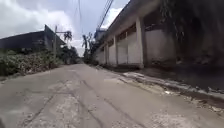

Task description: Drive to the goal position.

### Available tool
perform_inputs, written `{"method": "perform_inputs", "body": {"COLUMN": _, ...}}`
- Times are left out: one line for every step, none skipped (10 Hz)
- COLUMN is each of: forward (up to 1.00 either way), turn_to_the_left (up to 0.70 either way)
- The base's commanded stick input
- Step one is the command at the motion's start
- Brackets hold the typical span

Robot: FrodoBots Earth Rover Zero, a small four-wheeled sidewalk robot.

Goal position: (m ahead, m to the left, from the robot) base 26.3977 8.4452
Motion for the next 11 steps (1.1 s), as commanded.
{"method": "perform_inputs", "body": {"forward": 1.00, "turn_to_the_left": 0.37}}
{"method": "perform_inputs", "body": {"forward": 1.00, "turn_to_the_left": 0.37}}
{"method": "perform_inputs", "body": {"forward": 1.00, "turn_to_the_left": 0.37}}
{"method": "perform_inputs", "body": {"forward": 1.00, "turn_to_the_left": 0.12}}
{"method": "perform_inputs", "body": {"forward": 1.00, "turn_to_the_left": 0.01}}
{"method": "perform_inputs", "body": {"forward": 1.00, "turn_to_the_left": 0.00}}
{"method": "perform_inputs", "body": {"forward": 1.00, "turn_to_the_left": 0.00}}
{"method": "perform_inputs", "body": {"forward": 1.00, "turn_to_the_left": 0.00}}
{"method": "perform_inputs", "body": {"forward": 1.00, "turn_to_the_left": 0.00}}
{"method": "perform_inputs", "body": {"forward": 1.00, "turn_to_the_left": 0.00}}
{"method": "perform_inputs", "body": {"forward": 1.00, "turn_to_the_left": 0.00}}
